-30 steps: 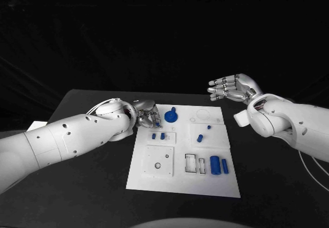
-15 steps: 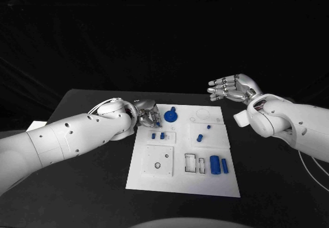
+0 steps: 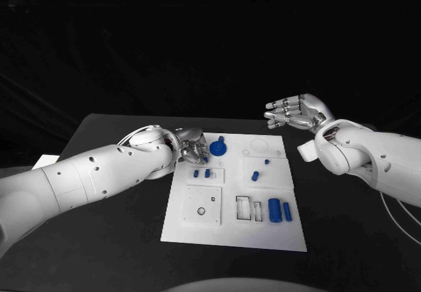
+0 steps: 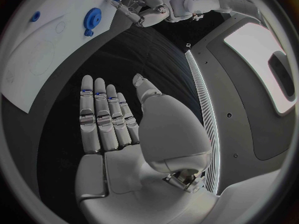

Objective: Assemble the parts on the task board

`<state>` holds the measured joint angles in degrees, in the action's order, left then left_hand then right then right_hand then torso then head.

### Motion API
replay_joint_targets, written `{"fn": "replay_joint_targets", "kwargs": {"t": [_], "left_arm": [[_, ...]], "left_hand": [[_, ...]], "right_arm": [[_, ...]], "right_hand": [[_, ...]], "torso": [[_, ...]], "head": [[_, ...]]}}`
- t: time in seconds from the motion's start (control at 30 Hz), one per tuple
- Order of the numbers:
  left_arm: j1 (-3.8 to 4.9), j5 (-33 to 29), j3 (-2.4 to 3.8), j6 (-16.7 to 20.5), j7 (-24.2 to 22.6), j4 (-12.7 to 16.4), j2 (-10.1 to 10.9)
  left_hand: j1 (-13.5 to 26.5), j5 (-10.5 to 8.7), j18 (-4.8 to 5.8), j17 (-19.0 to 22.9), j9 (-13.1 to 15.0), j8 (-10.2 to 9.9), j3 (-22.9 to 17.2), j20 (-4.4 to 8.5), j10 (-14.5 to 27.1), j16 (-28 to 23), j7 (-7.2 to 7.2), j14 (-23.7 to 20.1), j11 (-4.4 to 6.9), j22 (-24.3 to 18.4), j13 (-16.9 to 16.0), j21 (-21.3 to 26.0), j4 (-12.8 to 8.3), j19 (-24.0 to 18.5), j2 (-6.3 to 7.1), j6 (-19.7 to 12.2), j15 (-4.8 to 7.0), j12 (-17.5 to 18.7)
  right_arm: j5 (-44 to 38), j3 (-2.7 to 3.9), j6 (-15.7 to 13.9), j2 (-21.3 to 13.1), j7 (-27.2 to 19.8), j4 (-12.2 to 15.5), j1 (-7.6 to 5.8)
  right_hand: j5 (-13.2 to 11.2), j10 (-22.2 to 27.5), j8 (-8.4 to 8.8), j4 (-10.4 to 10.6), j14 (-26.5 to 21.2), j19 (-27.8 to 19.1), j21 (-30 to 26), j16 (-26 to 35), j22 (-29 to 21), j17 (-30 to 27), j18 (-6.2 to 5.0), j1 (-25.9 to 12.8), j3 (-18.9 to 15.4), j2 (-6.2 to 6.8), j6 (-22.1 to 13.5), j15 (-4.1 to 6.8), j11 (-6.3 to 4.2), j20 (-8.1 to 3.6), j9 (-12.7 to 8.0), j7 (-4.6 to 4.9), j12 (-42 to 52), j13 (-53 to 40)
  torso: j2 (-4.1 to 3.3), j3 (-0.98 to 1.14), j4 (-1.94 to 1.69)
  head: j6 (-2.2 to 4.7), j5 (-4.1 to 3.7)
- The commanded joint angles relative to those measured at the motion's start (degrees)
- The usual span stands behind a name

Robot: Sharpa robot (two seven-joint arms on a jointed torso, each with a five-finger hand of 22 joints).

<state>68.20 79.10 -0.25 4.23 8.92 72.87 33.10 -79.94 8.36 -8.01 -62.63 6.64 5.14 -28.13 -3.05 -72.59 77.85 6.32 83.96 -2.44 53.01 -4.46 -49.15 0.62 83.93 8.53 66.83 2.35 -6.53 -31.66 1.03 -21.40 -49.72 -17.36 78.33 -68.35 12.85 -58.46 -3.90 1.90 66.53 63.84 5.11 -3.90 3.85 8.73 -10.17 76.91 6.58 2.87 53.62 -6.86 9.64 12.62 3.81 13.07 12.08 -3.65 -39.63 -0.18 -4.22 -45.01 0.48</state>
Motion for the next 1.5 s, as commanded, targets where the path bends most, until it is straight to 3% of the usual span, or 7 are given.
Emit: {"fn": "replay_joint_targets", "kwargs": {"t": [0.03, 0.1, 0.23, 1.03, 1.13, 1.27, 1.5], "left_arm": [[0.01, 0.2, -0.01, -1.8, 0.4, -0.2, -0.3], [0.01, 0.4, -0.03, -2.5, 0.9, -0.3, -0.5], [0.01, 0.9, -0.06, -3.4, 1.6, -0.6, -0.6], [-0.03, 1.6, -0.22, -4.0, 2.3, -1.7, -1.2], [-0.04, 1.5, -0.25, -4.5, 2.5, -1.7, -1.3], [-0.05, 1.2, -0.28, -4.6, 2.6, -1.8, -1.3], [-0.05, 1.1, -0.30, -4.5, 2.7, -1.9, -1.2]], "left_hand": [[0.6, -0.25, 0.48, 0.0, 0.0, 0.0, -0.2, 0.21, -0.2, 0.3, 0.39, 1.7, -0.28, 0.0, 0.1, -0.1, -0.2, 2.4, 0.12, -0.1, -0.06, 0.2], [0.6, -0.25, 0.49, 0.0, 0.0, 0.0, -0.2, 0.20, -0.2, 0.3, 0.39, 1.7, -0.29, 0.0, 0.1, -0.2, -0.2, 2.4, 0.13, -0.1, -0.07, 0.3], [0.8, -0.26, 2.14, 2.0, -0.1, -0.1, -0.2, 0.19, -0.2, -0.5, 0.36, 1.3, -0.28, 8.1, 0.1, -9.1, -0.2, 3.3, 0.20, -0.1, -0.09, 0.5], [1.1, -0.27, 2.29, 2.6, -0.2, -0.3, -0.2, 0.18, -0.2, -0.7, 0.43, 1.2, -0.34, 9.0, 0.0, -10.1, -0.4, 3.5, 0.33, -0.2, -0.12, 0.8], [1.7, -0.24, 2.37, 2.9, -0.6, -1.1, -0.3, 0.06, 0.6, -0.8, 0.82, 1.1, -0.73, 9.3, 0.2, -10.3, -0.4, 3.5, 0.78, -1.3, -0.43, 1.7], [2.5, -0.21, 2.40, 3.4, -1.9, -1.8, -0.6, -0.10, 1.9, -0.9, 1.11, 1.0, -1.03, 9.5, 0.4, -10.4, -0.4, 3.3, 1.59, -5.5, -0.71, 2.8], [2.9, -0.24, 2.42, 3.9, -2.6, -1.7, -0.8, -0.28, 3.1, -1.0, 1.37, 1.0, -1.34, 9.5, 0.5, -10.4, -0.4, 3.2, 2.02, -7.0, -0.89, 3.1]], "right_arm": [[-0.5, 0.01, 0.9, 0.1, -0.5, 0.0, 0.04], [-0.5, 0.01, 0.9, 0.1, -0.5, 0.0, 0.04], [-0.5, 0.01, 1.0, 0.1, -0.4, 0.0, 0.04], [-0.4, 0.01, 1.1, 0.1, -0.5, 0.1, 0.05], [-0.4, 0.01, 1.1, 0.1, -0.4, 0.1, 0.05], [-0.4, 0.01, 1.1, 0.1, -0.4, 0.1, 0.06], [-0.4, 0.01, 1.1, 0.0, -0.4, 0.1, 0.06]], "right_hand": [[0.3, 0.1, 0.29, -0.4, -0.3, 0.1, -0.3, 0.2, -0.1, -0.1, -0.40, -0.3, 0.0, -0.40, -0.1, 0.09, 0.03, 0.10, 0.0, 0.24, 0.2, 0.1], [0.3, 0.1, 0.29, -0.4, -0.3, 0.1, -0.3, 0.2, -0.1, -0.1, -0.40, -0.3, 0.0, -0.40, -0.1, 0.09, 0.03, 0.10, 0.0, 0.24, 0.2, 0.1], [0.3, 0.1, 0.29, -0.4, -0.3, 0.1, -0.3, 0.2, -0.1, -0.1, -0.40, -0.3, 0.0, -0.40, -0.1, 0.09, 0.03, 0.10, 0.0, 0.24, 0.2, 0.1], [0.3, 0.1, 0.29, -0.4, -0.2, 0.2, -0.4, 0.2, -0.1, -0.2, -0.40, -0.4, 0.0, -0.50, 0.0, 0.11, 0.01, 0.09, 0.0, 0.22, 0.2, 0.1], [0.3, 0.1, 0.29, -0.4, -0.2, 0.2, -0.4, 0.2, -0.1, -0.2, -0.40, -0.4, 0.0, -0.50, 0.0, 0.11, 0.01, 0.09, 0.0, 0.22, 0.2, 0.1], [0.3, 0.1, 0.29, -0.4, -0.2, 0.2, -0.4, 0.2, -0.1, -0.2, -0.40, -0.4, 0.0, -0.50, 0.0, 0.11, 0.01, 0.09, 0.0, 0.22, 0.2, 0.1], [0.3, 0.1, 0.29, -0.4, -0.2, 0.2, -0.4, 0.2, -0.1, -0.2, -0.40, -0.4, 0.0, -0.50, 0.0, 0.11, 0.01, 0.09, 0.0, 0.22, 0.2, 0.1]], "torso": [[-0.01, -0.02, 0.01], [0.00, 0.01, -0.02], [0.01, -0.02, -0.04], [0.02, -0.04, -0.01], [0.01, -0.03, -0.01], [0.05, 0.01, -0.01], [0.05, 0.01, -0.06]], "head": [[-0.01, -0.03], [-0.09, -0.02], [-0.17, -0.09], [-0.34, -0.02], [-0.38, -0.07], [-0.36, -0.12], [-0.38, -0.20]]}}
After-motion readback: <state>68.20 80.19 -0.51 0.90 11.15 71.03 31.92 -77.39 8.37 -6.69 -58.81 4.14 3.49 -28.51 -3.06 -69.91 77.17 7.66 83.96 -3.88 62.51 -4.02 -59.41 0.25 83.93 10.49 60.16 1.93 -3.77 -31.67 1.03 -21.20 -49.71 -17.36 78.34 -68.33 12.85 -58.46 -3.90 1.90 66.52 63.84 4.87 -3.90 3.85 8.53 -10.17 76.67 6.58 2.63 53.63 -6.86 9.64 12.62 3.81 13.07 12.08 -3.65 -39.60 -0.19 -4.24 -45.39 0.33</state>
